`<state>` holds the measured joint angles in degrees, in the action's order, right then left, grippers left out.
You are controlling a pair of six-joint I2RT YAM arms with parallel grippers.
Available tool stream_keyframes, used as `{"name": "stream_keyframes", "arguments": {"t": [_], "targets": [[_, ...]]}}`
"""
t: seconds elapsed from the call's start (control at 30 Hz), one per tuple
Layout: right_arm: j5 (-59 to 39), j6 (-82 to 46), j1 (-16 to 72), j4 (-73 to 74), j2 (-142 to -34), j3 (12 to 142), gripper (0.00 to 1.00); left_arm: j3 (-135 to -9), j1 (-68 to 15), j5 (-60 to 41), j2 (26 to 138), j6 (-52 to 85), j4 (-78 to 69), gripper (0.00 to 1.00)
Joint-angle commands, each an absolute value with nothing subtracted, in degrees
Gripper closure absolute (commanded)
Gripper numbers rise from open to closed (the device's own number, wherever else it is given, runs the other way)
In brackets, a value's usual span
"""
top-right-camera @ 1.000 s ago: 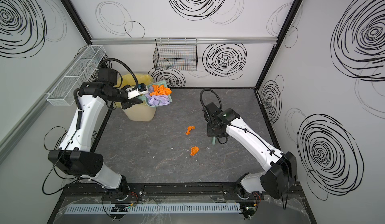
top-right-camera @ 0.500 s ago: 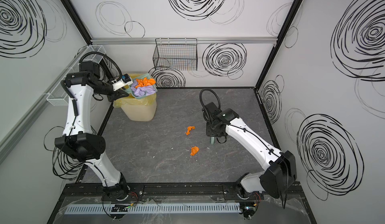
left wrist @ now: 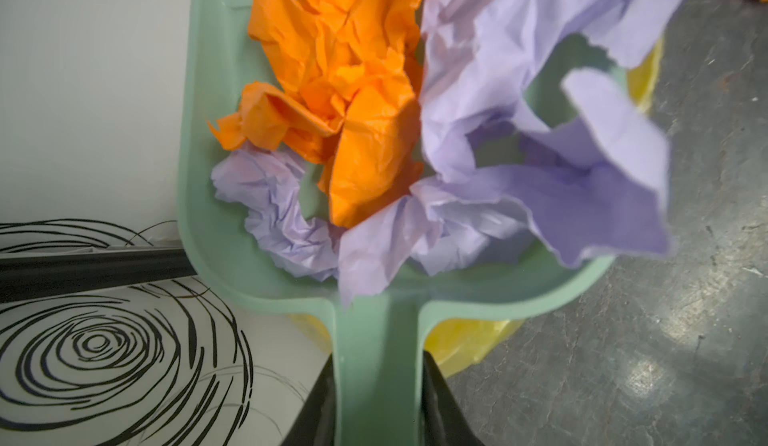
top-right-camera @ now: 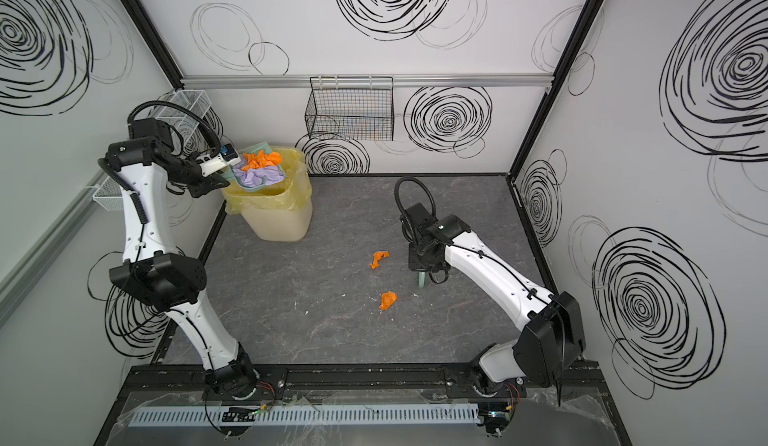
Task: Sweep away the paper scraps from the table
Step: 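Tip the dustpan over the yellow bin with the left gripper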
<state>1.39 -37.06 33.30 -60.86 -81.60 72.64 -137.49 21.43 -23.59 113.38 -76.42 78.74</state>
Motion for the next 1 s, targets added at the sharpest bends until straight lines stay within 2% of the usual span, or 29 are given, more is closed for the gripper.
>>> {"name": "stream_keyframes", "arguments": {"t": [0.0, 0.23, 0.43, 0.63, 0.97], "targets": [[1.57, -36.82, 33.13, -59.79, -81.86, 71.84, 1.00, -138.56, 20.65, -18.13, 114.00, -79.20, 76.37, 1.00], [1.78, -36.65, 33.14, -59.70, -81.88, 71.54, 1.00, -134.12, 17.24, -4.51, 111.57, -83.73, 67.17, 1.00], [1.73, -36.89, 33.29, -59.16, -81.79, 70.98, 1.00, -121.06, 13.45, 7.47, 104.60, -91.25, 53.45, 1.00], [1.67, -36.88, 33.55, -58.72, -81.65, 70.84, 1.00, -119.46, 10.78, 12.89, 102.73, -95.84, 47.40, 1.00], [1.58, -37.20, 33.71, -57.77, -80.43, 68.95, 1.00, -116.57, 9.06, 15.96, 99.67, -101.91, 40.41, 1.00]]}}
